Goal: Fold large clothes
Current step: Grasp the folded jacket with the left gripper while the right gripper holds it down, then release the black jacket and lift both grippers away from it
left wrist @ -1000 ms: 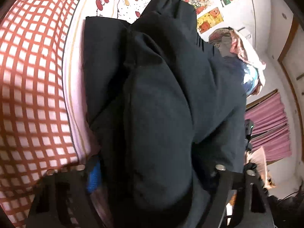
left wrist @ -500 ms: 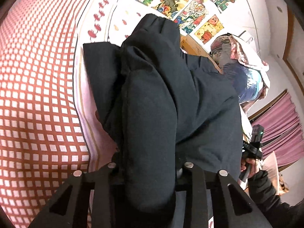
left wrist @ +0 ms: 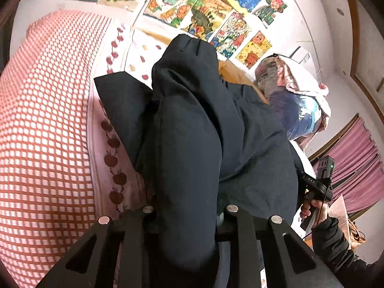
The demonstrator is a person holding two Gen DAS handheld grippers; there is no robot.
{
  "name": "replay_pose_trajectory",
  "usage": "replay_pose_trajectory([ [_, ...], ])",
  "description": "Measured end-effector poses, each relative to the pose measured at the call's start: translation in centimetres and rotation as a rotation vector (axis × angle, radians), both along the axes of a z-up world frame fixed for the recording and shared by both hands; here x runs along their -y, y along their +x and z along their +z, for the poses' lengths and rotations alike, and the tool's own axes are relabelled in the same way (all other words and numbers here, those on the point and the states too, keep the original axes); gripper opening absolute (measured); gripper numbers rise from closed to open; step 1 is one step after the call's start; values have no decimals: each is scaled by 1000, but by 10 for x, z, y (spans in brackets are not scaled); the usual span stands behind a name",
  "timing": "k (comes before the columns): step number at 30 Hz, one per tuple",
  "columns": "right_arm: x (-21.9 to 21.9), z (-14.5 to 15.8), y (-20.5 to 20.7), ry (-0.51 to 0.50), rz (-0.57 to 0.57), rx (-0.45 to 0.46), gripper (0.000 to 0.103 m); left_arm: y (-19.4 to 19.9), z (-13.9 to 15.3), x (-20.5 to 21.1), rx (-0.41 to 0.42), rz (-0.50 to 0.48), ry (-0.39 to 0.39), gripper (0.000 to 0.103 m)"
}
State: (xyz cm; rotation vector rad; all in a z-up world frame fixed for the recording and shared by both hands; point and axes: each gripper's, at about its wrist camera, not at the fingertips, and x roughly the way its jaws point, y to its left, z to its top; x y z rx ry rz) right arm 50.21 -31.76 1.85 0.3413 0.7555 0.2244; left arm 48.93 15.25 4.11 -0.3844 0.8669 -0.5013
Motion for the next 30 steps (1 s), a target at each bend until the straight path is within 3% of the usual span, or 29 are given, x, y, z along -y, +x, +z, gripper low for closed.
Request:
replay_pose_trajectory([
  [9,-44,44,-5,-11,83,85,15,-34,35,-50,57,75,9,22],
  [14,-68,59,-9,-11,116,108,15,-50,33,-72,49,98,15,22],
  [18,-77,51,-17,-15,117,88,15,-54,10,-72,13,97,14,22],
  [24,-77,9,-26,-82,76,1,15,-56,-28,-81,-28,124,-9,25],
  [30,-71,-3,-26,-85,30,-24,23,-58,-35,-82,-64,165,56,43],
])
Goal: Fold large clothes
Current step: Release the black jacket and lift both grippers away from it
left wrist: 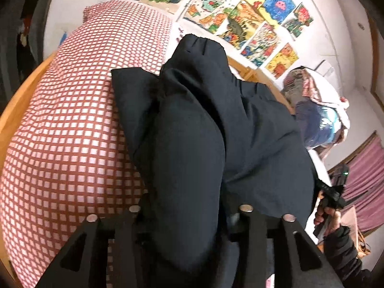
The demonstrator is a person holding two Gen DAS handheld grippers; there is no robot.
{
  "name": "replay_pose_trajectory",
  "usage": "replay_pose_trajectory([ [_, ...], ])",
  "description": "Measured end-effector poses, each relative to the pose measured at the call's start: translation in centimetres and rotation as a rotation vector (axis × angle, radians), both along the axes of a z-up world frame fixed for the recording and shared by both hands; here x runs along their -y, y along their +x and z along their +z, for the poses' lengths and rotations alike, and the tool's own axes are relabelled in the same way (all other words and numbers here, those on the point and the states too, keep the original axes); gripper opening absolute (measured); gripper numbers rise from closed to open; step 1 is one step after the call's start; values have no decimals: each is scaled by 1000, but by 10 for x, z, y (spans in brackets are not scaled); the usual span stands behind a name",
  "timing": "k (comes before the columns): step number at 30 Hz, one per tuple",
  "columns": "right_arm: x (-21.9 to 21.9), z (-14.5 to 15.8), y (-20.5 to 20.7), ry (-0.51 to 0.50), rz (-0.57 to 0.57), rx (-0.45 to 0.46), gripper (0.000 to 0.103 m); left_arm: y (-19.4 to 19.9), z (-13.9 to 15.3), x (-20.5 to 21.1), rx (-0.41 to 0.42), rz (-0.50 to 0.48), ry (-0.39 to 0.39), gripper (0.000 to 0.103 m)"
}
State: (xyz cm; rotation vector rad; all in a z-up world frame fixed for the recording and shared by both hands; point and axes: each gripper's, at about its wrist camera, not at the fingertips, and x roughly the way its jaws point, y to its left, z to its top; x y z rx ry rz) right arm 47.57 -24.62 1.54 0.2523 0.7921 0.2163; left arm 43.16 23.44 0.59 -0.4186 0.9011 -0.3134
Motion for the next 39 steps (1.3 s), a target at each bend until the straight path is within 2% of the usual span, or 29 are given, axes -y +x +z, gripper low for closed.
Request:
replay_pose_trajectory([
  [4,-4,-1,-3,-51,-19,-11,31,-4,-2,-4,-7,43,39,63],
  [5,-4,-1,-3,-58,-25,-15,36,-5,-2,-5,-9,57,56,67],
  [7,-3,-2,-2,-68,-35,-25,43,-6,-1,-5,-14,99,94,90],
  [11,-7,-6,-4,-132,-53,-56,60,-13,1,-11,-14,176,134,102],
  [16,-21,2,-11,-247,-66,-52,80,-26,9,-2,20,217,238,103],
  [17,-23,6,-14,-277,-77,-40,89,-29,12,2,30,224,262,103],
  [21,-28,21,-21,-318,-71,-9,90,-39,28,14,86,245,302,103],
  [28,-21,42,-44,-256,-87,55,91,-60,53,23,182,315,304,103],
  [31,-21,47,-55,-237,-85,86,95,-65,64,31,215,327,310,103],
  [39,-33,71,-83,-224,-67,169,96,-90,86,52,276,271,335,103],
])
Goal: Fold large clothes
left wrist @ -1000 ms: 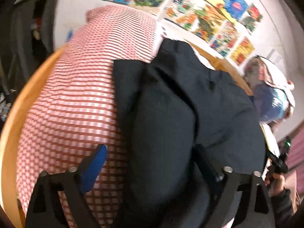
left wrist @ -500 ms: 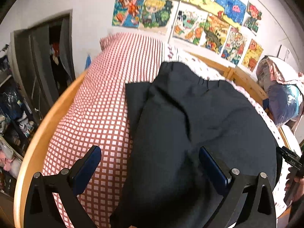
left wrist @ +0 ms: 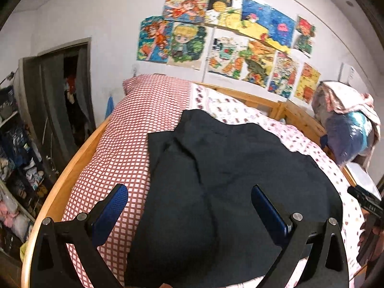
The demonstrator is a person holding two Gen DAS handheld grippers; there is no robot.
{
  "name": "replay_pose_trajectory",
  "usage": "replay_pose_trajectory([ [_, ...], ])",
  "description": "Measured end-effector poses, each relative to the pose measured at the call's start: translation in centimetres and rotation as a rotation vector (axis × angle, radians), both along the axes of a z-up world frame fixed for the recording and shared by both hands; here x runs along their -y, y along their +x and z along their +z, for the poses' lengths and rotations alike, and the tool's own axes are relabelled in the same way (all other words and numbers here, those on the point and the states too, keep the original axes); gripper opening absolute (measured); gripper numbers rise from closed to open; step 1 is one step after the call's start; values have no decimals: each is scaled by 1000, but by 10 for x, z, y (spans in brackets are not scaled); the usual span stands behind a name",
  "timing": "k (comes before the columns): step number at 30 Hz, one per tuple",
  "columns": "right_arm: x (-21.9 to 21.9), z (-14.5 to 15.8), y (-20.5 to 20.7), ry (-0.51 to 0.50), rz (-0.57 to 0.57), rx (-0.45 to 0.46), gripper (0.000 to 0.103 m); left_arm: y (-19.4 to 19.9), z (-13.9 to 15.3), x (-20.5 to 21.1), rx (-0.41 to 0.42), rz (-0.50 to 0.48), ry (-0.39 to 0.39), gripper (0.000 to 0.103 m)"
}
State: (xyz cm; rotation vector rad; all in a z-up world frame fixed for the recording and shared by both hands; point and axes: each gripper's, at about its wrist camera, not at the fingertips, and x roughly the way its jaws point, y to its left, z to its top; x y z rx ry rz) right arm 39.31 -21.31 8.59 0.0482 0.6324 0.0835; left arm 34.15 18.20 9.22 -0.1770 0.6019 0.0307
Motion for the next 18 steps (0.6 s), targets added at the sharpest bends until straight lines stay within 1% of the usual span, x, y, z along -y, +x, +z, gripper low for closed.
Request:
replay_pose_trajectory([
  [6,-6,16,-24,15,19,53,96,-29,20,17,62,-27,21,103],
  [15,-18,37,-62,25,55,120,97,-71,41,38,131,-29,83,103],
  [18,-20,42,-74,36,67,137,97,-81,46,42,142,-31,87,103],
])
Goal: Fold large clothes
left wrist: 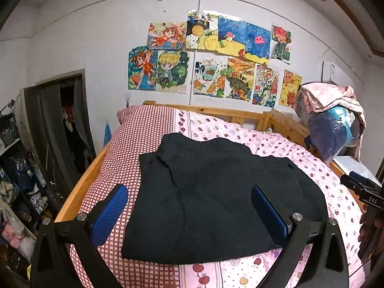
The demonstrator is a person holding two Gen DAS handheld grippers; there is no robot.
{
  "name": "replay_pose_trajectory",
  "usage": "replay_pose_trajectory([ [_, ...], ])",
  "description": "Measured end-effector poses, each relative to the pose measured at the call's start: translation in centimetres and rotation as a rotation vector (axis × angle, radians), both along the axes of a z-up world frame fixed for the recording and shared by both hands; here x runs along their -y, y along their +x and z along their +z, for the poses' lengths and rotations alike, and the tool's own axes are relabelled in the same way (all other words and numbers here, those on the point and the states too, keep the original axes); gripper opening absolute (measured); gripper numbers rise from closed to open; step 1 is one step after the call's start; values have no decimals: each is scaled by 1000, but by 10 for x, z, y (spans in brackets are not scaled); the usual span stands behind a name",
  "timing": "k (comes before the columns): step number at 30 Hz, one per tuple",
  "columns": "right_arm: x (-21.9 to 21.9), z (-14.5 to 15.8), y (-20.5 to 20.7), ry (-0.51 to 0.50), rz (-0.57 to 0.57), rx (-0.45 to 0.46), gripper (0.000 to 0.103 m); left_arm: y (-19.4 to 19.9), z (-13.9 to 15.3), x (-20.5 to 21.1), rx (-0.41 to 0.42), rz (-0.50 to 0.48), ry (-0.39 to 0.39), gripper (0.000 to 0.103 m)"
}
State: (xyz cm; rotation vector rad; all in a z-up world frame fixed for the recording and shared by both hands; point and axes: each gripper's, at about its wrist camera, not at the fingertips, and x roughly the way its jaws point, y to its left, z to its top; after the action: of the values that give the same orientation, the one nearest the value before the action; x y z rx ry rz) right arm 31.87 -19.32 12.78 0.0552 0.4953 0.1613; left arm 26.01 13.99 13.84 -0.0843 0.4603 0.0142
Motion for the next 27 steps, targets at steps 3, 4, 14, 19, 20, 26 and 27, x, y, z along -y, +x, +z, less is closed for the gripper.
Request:
replay_pose_trajectory([
  [3,-2,5,-12,3,9,19,97,-10,4,2,8,-3,5,103],
  [4,-2,6,-17,3,11,25,97,-13,4,5,12,-2,6,103],
  [14,-8,20,-66,18,34,95,97,-60,11,16,68,0,39,103],
  [19,-14,21,-91,28,54,118,97,-78,8,21,70,-3,26,103],
  [20,-16,20,-95,26,59,119,97,-82,7,22,70,-2,27,103],
  [26,-21,19,-121,26,84,146,97,-104,4,28,89,4,46,103],
  [27,-22,19,-125,30,87,149,98,-108,4,30,92,4,49,103],
])
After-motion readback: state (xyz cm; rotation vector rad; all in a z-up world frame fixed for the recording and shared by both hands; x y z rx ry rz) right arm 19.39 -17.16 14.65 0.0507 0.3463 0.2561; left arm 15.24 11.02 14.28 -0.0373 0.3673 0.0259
